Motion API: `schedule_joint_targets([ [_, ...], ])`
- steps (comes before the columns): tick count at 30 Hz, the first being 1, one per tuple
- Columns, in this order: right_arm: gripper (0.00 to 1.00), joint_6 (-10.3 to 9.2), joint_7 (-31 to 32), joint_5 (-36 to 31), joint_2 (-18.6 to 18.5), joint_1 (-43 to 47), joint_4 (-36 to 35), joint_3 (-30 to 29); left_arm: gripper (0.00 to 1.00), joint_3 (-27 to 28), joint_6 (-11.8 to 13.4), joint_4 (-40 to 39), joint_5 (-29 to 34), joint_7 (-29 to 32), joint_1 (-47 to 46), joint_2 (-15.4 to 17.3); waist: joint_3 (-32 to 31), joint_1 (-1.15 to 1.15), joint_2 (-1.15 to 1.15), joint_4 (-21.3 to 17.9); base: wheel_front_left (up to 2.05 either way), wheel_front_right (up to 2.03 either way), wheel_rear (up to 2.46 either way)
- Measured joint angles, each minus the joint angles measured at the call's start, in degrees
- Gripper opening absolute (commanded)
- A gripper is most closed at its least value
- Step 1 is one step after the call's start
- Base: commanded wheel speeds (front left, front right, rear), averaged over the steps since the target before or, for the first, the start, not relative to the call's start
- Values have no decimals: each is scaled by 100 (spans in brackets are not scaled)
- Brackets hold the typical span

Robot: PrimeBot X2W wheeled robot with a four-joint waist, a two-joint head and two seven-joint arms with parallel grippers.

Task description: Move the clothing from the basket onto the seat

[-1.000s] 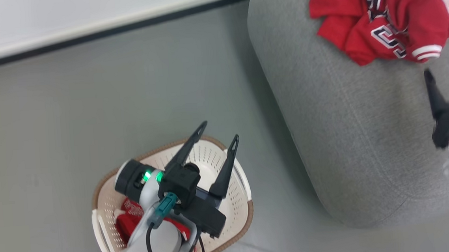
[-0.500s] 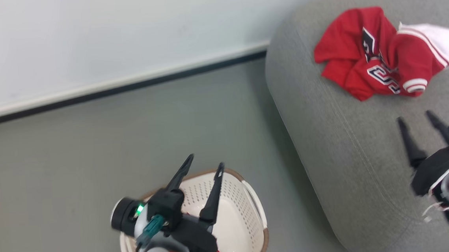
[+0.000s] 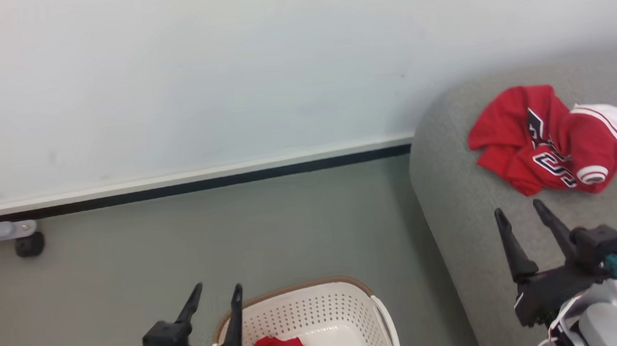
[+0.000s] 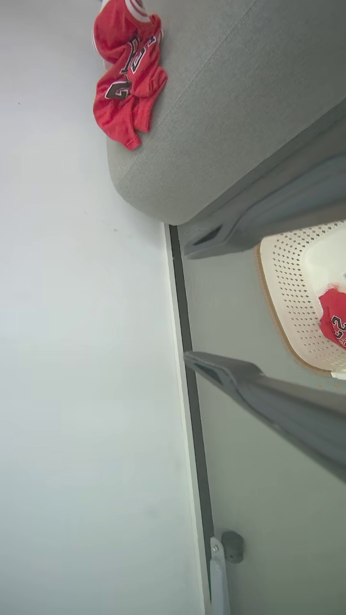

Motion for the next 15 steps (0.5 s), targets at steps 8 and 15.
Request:
schedule_joint_targets([
  [8,100,-433,0,-136,99,765,-880,-64,100,627,1,-182,162,-1,472,43,-297,1,0,405,0,0,0],
  [15,100,-527,0,-196,174,1246,-1404,-86,100,1100,0,-411,426,-1,896,43,-444,1,1,662,0,0,0],
])
